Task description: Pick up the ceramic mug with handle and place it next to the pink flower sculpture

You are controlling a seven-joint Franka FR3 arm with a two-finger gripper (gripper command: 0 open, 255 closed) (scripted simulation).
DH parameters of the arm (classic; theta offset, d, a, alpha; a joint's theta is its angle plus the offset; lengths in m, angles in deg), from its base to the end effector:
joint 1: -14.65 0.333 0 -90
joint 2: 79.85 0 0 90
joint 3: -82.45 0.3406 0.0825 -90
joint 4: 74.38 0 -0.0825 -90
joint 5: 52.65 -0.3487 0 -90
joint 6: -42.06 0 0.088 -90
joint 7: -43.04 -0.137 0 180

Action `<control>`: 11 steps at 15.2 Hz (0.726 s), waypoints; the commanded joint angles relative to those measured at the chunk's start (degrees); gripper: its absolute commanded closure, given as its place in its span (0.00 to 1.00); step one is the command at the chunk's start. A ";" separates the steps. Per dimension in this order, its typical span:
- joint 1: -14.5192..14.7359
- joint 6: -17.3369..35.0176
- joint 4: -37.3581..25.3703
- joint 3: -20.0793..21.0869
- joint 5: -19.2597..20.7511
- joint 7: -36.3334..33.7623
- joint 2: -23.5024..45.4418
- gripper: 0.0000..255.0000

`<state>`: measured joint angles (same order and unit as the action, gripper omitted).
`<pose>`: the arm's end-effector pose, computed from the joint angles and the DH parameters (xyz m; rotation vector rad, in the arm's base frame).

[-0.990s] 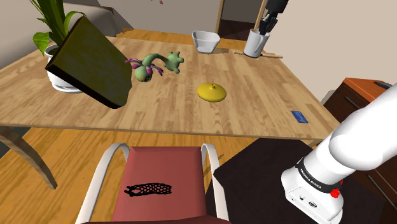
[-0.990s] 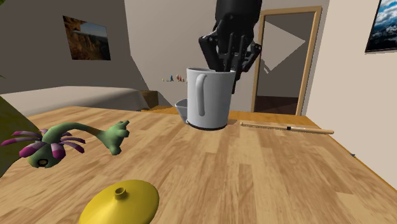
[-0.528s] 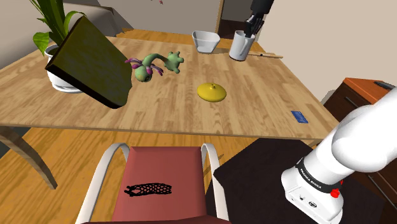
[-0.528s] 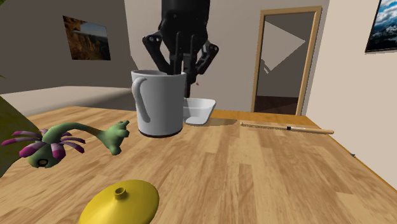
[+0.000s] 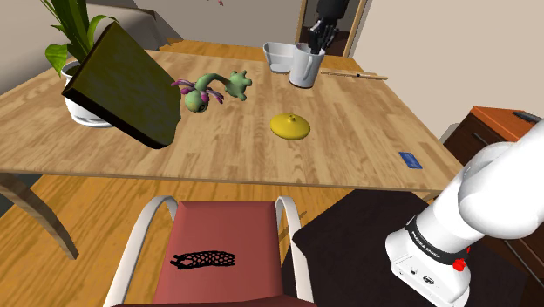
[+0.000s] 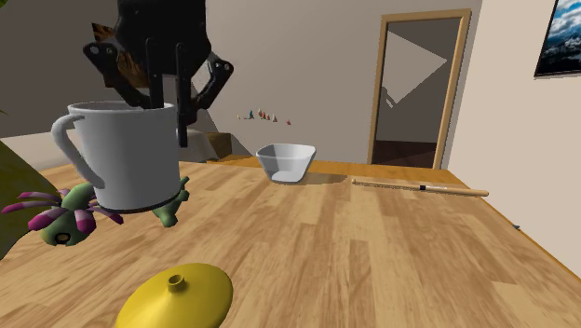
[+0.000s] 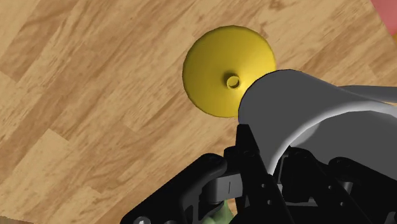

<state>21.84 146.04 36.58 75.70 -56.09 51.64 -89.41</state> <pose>0.4773 0.0067 0.5614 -3.0577 -0.2232 -0.0754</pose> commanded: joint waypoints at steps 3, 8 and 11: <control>2.49 0.48 -1.88 3.32 -0.44 -5.72 1.95 1.00; 5.43 0.64 -5.33 7.00 -0.55 -12.30 5.11 1.00; 6.98 0.55 -7.80 8.76 -0.39 -15.67 7.27 1.00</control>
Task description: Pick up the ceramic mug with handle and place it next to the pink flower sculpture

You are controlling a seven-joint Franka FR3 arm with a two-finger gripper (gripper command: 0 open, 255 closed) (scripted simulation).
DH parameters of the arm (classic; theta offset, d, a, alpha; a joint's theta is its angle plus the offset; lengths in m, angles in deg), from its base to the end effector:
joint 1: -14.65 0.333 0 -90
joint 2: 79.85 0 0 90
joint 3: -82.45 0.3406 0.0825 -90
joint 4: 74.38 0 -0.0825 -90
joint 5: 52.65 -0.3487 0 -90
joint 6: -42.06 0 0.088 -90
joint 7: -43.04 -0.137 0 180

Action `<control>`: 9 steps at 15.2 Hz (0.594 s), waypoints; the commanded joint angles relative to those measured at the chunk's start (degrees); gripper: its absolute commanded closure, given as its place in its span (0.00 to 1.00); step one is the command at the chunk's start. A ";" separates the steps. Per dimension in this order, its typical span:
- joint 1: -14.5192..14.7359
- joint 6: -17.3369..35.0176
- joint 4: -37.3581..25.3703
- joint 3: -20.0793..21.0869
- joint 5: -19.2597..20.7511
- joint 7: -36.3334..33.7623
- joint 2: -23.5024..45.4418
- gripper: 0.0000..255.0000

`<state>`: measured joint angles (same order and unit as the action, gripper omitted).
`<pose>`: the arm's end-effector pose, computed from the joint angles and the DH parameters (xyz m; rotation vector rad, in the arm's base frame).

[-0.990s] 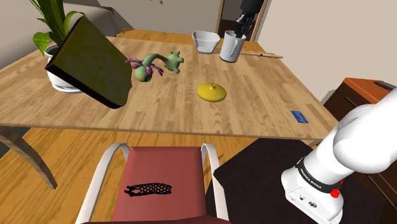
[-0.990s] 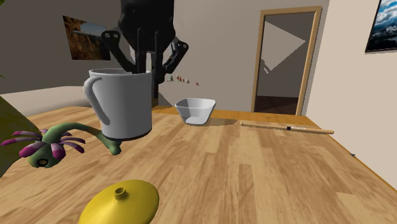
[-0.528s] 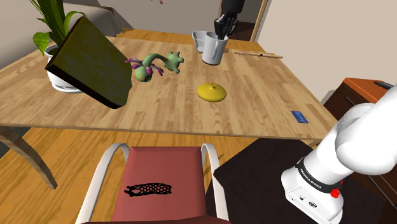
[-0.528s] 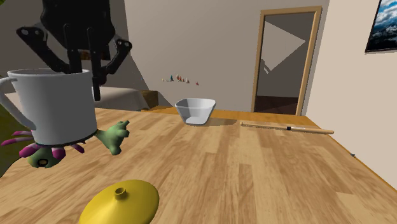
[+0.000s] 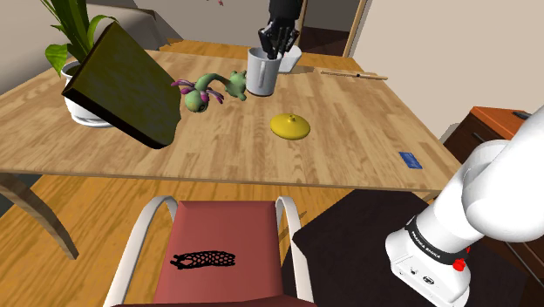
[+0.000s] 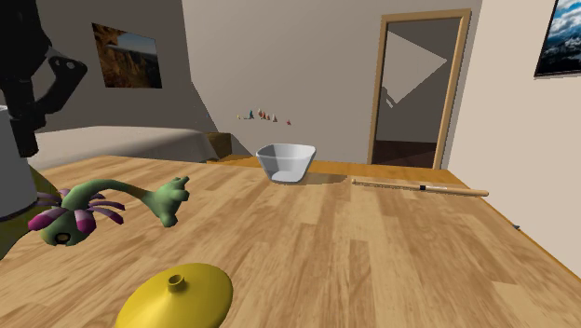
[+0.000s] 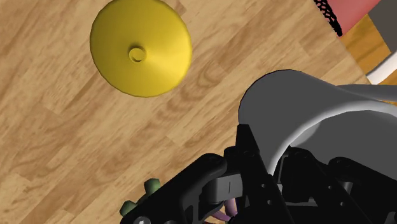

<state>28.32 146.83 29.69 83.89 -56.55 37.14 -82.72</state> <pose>0.4998 0.1430 0.5595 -3.0572 -0.2227 -0.0757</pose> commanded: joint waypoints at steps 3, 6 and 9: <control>0.51 2.08 1.43 0.58 0.02 -1.04 0.55 1.00; 0.53 4.36 3.59 0.60 -0.03 -0.91 0.68 1.00; 0.54 6.64 5.65 0.61 -0.07 -0.78 0.90 1.00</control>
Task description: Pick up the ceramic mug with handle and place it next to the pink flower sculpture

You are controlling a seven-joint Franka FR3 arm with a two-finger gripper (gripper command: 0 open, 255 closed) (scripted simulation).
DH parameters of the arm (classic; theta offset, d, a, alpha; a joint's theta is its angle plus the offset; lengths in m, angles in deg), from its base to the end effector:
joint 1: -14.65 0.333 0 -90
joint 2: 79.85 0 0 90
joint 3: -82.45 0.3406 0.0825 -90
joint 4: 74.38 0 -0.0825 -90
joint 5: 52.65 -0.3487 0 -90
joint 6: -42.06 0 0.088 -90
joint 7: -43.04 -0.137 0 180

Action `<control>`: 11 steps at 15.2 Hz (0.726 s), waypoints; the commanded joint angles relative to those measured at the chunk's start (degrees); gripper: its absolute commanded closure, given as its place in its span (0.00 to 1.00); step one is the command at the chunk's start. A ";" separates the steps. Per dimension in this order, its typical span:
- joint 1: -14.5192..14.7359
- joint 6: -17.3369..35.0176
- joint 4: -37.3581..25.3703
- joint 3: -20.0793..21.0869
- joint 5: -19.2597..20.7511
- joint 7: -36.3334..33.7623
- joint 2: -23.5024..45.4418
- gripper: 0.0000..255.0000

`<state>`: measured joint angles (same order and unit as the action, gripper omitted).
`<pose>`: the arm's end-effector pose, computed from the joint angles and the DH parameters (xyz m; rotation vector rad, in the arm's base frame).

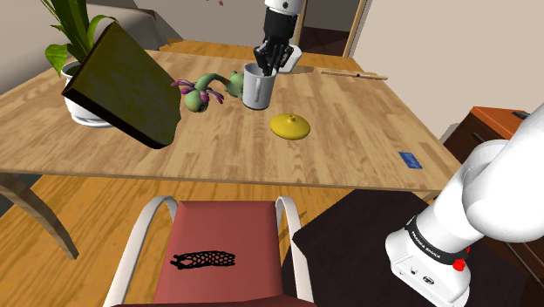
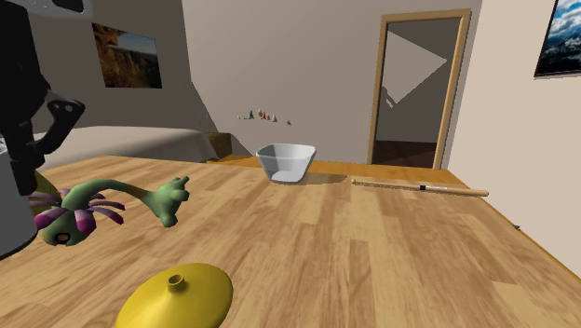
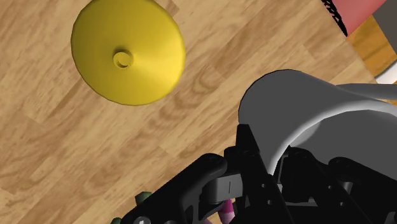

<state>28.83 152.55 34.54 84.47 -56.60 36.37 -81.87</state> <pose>0.5018 0.1530 0.5228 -3.0575 -0.2209 -0.0747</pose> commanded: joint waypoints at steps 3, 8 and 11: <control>0.05 3.17 2.73 0.05 -0.07 0.13 0.39 1.00; 0.08 6.92 5.69 0.08 -0.17 0.35 1.18 1.00; 0.10 9.15 7.32 0.10 -0.23 0.49 1.79 1.00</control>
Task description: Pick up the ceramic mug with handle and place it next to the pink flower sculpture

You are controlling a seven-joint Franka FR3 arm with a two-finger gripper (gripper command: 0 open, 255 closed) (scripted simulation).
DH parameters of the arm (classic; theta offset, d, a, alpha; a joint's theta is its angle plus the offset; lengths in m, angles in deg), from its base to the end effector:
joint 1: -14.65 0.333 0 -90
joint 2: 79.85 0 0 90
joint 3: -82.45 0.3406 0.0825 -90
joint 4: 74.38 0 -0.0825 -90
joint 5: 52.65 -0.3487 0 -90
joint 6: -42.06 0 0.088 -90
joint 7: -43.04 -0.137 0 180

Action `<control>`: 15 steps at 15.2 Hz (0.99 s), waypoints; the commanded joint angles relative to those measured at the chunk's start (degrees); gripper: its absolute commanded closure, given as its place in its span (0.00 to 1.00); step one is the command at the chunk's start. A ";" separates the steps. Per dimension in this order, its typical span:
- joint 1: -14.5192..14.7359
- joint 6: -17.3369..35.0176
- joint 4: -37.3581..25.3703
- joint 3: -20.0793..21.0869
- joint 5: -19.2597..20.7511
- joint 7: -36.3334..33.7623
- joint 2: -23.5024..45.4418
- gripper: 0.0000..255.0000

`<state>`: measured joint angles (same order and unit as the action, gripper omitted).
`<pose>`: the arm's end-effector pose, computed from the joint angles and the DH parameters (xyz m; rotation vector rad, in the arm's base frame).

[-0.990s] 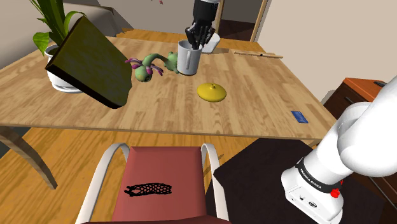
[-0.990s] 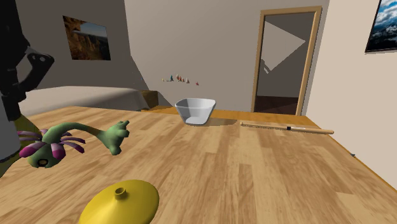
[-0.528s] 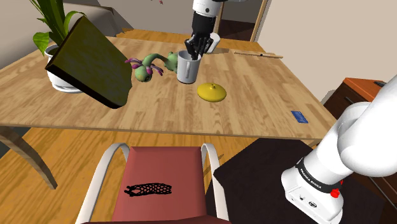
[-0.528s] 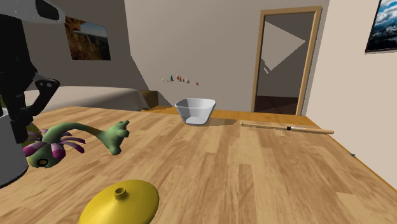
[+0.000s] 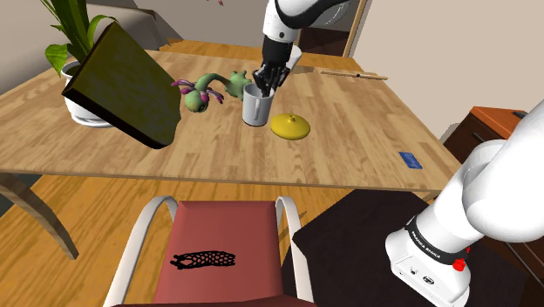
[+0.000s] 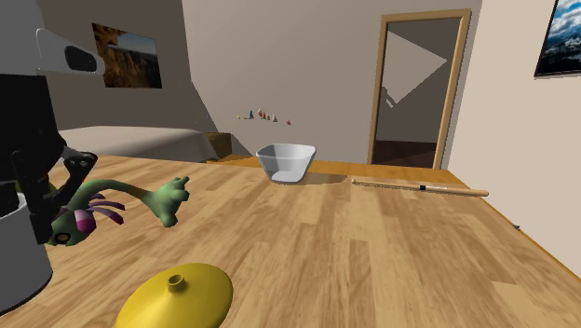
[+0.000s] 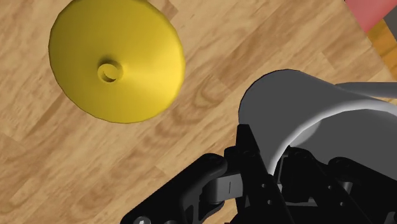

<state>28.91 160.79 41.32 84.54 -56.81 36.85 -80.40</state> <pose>0.5035 0.1536 0.4698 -3.0574 -0.2211 -0.0746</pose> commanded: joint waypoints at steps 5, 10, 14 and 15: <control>0.06 4.63 3.00 0.06 -0.13 0.24 1.58 1.00; 0.09 8.32 5.15 0.09 -0.25 0.47 3.13 1.00; 0.12 11.26 6.65 0.12 -0.35 0.67 4.57 1.00; 0.13 11.99 7.00 0.13 -0.38 0.72 4.96 1.00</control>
<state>29.02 172.03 47.87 84.66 -57.16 37.52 -75.71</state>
